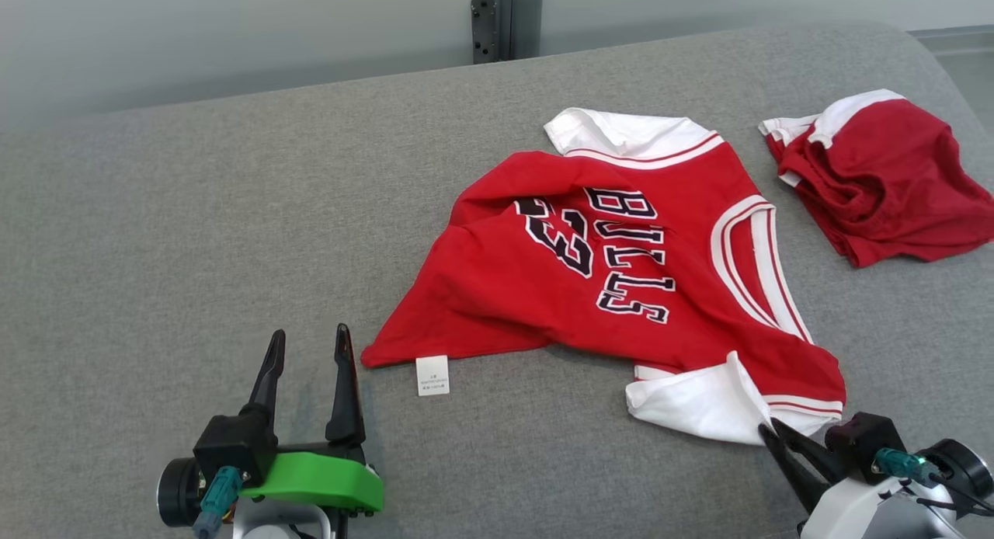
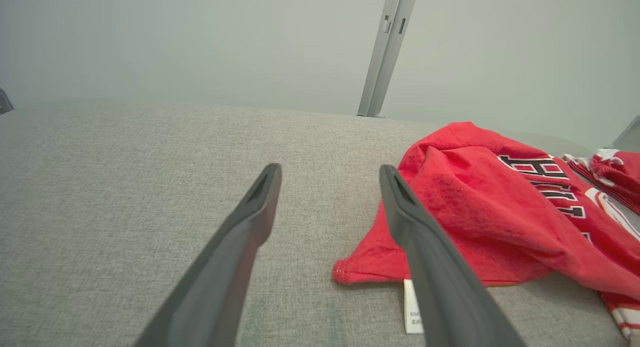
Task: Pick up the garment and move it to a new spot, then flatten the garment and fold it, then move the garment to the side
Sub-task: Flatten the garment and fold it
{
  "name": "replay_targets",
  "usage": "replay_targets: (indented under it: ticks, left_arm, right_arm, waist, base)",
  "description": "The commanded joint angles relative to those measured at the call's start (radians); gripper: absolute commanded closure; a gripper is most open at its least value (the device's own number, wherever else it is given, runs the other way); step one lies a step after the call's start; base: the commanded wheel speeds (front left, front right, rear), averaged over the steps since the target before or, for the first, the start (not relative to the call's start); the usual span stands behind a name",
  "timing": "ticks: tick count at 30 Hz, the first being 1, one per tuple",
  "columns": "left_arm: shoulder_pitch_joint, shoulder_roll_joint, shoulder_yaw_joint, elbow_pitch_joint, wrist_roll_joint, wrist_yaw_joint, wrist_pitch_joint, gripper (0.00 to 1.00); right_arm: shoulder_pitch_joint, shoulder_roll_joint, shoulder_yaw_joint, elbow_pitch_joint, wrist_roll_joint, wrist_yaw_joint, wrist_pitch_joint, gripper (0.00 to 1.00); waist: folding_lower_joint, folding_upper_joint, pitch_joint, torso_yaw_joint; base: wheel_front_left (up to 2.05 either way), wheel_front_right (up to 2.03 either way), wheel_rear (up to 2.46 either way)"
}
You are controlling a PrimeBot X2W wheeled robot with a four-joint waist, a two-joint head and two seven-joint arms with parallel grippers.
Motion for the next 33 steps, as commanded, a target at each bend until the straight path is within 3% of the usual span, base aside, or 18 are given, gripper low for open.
replay_targets:
  ticks: [1, 5, 10, 14, 18, 33]
  left_arm:
    - [0.004, 0.003, 0.004, 0.001, 0.012, -0.003, -0.003, 0.0]
    - [0.011, 0.003, 0.001, 0.004, 0.01, -0.003, -0.003, 0.0]
    - [0.019, 0.003, -0.007, 0.008, 0.005, -0.005, -0.003, 0.0]
    - [0.022, 0.003, -0.017, 0.012, -0.001, -0.003, -0.003, 0.0]
    - [0.01, 0.003, -0.029, 0.011, -0.009, -0.001, -0.003, 0.0]
    - [-0.049, 0.003, -0.085, 0.001, -0.048, 0.014, -0.003, 0.0]
  right_arm:
    - [0.021, -0.008, 0.008, 0.007, 0.0, -0.001, -0.01, 0.0]
    - [0.055, -0.029, 0.016, 0.023, 0.026, -0.001, -0.001, 0.0]
    - [0.073, -0.049, -0.061, -0.025, 0.059, -0.001, -0.022, 0.0]
    - [0.02, -0.052, -0.138, -0.078, 0.039, 0.0, -0.028, 0.0]
    - [-0.079, -0.047, -0.127, -0.056, 0.04, 0.0, -0.001, 0.0]
    - [-0.62, -0.038, 0.197, 0.481, 0.06, -0.001, 0.045, 0.0]
  waist:
    - [0.0, 0.0, -0.004, -0.017]
    - [0.0, 0.0, -0.01, -0.027]
    - [0.0, 0.0, -0.023, -0.021]
    - [0.0, 0.0, -0.032, 0.006]
    - [0.0, 0.0, -0.029, 0.052]
    - [0.0, 0.0, 0.077, 0.278]
  base:
    - [0.0, 0.0, 0.0]
    - [0.0, 0.0, 0.0]
    - [0.0, 0.0, 0.0]
    - [0.0, 0.0, 0.0]
    - [0.0, 0.0, 0.0]
    - [0.0, 0.0, 0.0]
